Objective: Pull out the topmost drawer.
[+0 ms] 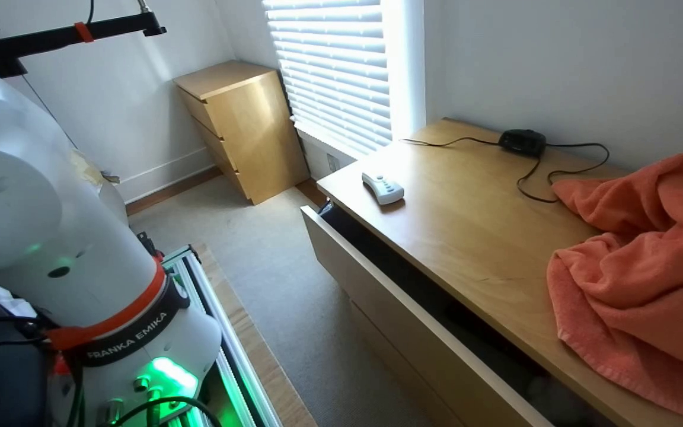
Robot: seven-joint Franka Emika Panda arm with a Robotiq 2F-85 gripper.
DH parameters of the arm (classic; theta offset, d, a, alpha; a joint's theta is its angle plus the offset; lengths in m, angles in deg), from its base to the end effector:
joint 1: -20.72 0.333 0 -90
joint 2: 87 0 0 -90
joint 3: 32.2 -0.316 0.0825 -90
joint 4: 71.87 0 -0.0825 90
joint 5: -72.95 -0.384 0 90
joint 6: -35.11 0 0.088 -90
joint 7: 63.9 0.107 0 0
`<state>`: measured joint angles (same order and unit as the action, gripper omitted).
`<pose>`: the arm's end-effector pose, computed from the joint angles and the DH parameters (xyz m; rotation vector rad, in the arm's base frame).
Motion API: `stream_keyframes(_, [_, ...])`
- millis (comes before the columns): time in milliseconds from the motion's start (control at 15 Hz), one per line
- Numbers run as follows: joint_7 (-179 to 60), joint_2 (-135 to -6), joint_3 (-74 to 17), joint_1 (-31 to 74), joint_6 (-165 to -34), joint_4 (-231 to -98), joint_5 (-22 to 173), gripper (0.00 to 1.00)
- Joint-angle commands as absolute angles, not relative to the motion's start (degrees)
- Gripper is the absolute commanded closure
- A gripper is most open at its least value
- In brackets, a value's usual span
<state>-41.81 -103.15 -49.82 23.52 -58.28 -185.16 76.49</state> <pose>0.4343 0.1711 0.5751 2.9768 -0.0563 -0.0314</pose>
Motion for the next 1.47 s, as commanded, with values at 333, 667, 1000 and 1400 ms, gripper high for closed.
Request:
stream_keyframes(333, [-32.86,-98.65,-46.63,22.78,-56.53,-185.83,79.98,0.0])
stream_keyframes(667, [-26.92,-93.81,-42.05,22.14,-56.75,-188.89,77.91,0.0])
stream_keyframes(1000, [-28.93,-92.68,-37.44,21.57,-59.15,-194.61,74.96,0.0])
stream_keyframes(1400, [-32.85,-96.81,-34.92,20.85,-68.77,-204.77,75.95,0.0])
